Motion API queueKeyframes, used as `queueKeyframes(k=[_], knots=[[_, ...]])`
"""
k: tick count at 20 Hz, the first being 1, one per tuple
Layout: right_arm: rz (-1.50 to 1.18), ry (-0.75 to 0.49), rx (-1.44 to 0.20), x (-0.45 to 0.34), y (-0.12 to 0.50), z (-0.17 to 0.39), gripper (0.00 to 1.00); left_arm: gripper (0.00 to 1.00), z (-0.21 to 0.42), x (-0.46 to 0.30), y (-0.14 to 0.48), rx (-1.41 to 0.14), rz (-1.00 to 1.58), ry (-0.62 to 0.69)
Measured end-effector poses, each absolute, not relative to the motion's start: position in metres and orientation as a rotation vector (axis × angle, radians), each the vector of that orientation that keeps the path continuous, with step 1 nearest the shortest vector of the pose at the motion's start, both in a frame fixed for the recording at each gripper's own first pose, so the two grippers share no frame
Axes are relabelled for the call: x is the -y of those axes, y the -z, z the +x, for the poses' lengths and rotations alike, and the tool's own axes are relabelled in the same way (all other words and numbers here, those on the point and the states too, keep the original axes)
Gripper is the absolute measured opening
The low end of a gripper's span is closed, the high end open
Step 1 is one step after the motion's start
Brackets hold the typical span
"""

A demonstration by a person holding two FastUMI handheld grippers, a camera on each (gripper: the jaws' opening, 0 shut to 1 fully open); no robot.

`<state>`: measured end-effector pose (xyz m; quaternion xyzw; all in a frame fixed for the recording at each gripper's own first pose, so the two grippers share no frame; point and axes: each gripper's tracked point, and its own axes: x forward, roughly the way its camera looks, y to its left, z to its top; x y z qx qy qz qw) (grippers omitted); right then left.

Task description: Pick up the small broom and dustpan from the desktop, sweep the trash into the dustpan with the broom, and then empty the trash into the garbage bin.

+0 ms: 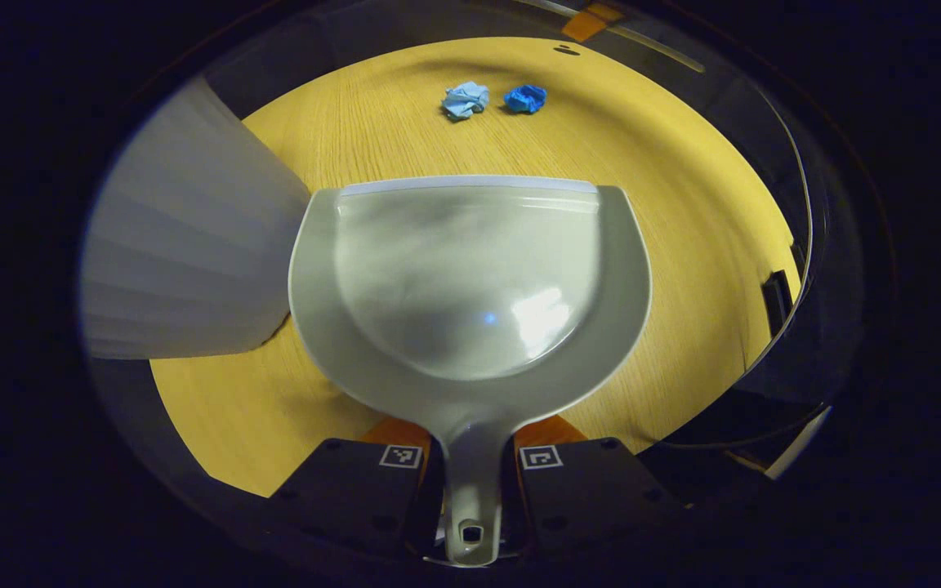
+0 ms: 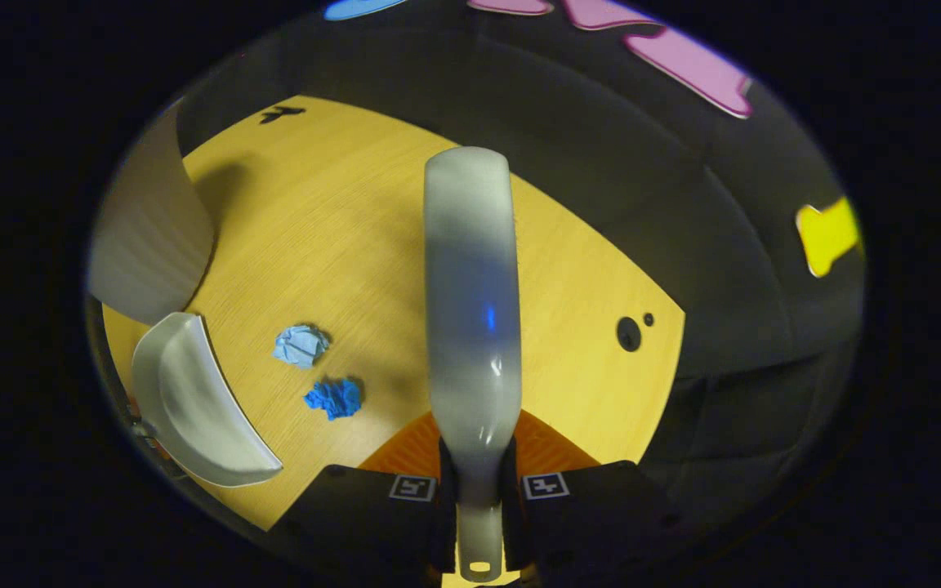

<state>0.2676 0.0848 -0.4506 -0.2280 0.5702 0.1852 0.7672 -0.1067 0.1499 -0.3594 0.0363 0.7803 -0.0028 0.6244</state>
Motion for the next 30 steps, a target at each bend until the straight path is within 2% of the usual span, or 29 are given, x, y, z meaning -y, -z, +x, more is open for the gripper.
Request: queueKeyframes(k=[6,7,11,21,23,24,25,26,27,30], knots=[[-0.841,-0.522,-1.426,-0.085,0.522,0.234,0.24,0.27,-0.107,-0.149,0.356,-1.800,0.067,0.012],[-0.881,-0.543,-1.368,-0.088,0.522,0.240,0.25,0.27,-0.106,-0.149,0.357,-1.797,0.066,0.012],[-0.933,-0.676,-1.386,-0.105,0.521,0.215,0.24,0.27,-0.106,-0.149,0.357,-1.797,0.071,0.023],[-0.829,-1.171,-1.602,-0.133,0.506,0.083,0.25,0.27,-0.100,-0.152,0.358,-1.756,0.128,0.094],[-0.778,-1.175,-1.634,-0.133,0.503,0.079,0.25,0.27,-0.106,-0.154,0.359,-1.782,0.131,0.091],[-0.724,-1.173,-1.654,-0.134,0.504,0.081,0.20,0.27,-0.106,-0.154,0.358,-1.781,0.129,0.090],[-0.674,-1.161,-1.666,-0.135,0.504,0.082,0.25,0.27,-0.103,-0.154,0.360,-1.765,0.136,0.091],[-0.605,-1.137,-1.685,-0.137,0.504,0.080,0.20,0.27,-0.102,-0.155,0.359,-1.757,0.152,0.089],[-0.526,-1.119,-1.689,-0.138,0.502,0.078,0.25,0.27,-0.105,-0.156,0.360,-1.747,0.170,0.088],[-0.306,-1.071,-1.660,-0.138,0.491,0.081,0.25,0.27,-0.103,-0.155,0.360,-1.716,0.157,0.087]])
